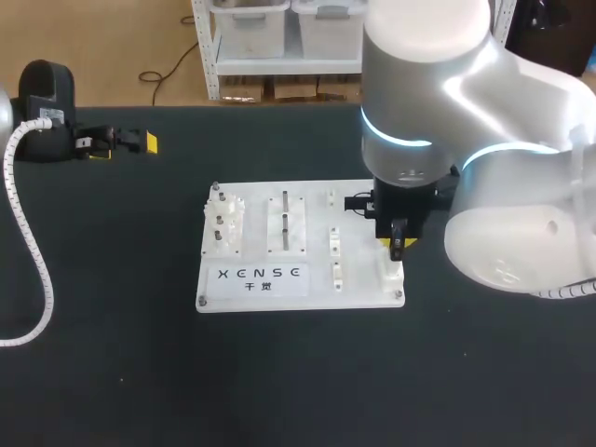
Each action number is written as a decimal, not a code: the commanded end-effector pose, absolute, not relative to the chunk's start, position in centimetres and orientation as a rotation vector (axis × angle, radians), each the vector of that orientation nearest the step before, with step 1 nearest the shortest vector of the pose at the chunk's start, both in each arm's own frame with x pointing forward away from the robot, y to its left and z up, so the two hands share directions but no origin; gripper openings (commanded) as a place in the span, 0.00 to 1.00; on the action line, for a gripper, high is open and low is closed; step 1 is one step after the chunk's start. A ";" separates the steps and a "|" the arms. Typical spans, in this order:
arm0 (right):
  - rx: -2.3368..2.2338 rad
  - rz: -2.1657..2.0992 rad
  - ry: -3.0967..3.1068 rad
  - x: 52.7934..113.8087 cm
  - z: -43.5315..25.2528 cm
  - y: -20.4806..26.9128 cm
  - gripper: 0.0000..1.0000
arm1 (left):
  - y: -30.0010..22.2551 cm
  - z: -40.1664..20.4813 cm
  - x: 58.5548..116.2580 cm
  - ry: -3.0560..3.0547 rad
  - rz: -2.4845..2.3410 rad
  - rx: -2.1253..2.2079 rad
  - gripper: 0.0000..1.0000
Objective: Insert the USB connector, Ethernet cable, and multi-pin plug into their matching sockets one by one.
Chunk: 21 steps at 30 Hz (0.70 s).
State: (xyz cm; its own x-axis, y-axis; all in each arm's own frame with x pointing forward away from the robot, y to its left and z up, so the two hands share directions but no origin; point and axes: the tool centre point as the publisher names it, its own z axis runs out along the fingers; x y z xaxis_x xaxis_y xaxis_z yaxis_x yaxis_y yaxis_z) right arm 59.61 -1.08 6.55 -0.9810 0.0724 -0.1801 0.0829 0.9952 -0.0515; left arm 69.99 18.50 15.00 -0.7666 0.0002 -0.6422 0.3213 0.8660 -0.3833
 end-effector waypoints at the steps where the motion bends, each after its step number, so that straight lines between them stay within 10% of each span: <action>1: 0.121 -0.091 2.951 59.6 6.5 -1.1 0.00 | 18.5 15.0 70.0 2.374 -0.636 0.231 1.00; 21: 0.123 -0.093 2.950 59.7 6.5 -1.0 0.00 | 18.5 15.0 70.0 2.374 -0.636 0.231 1.00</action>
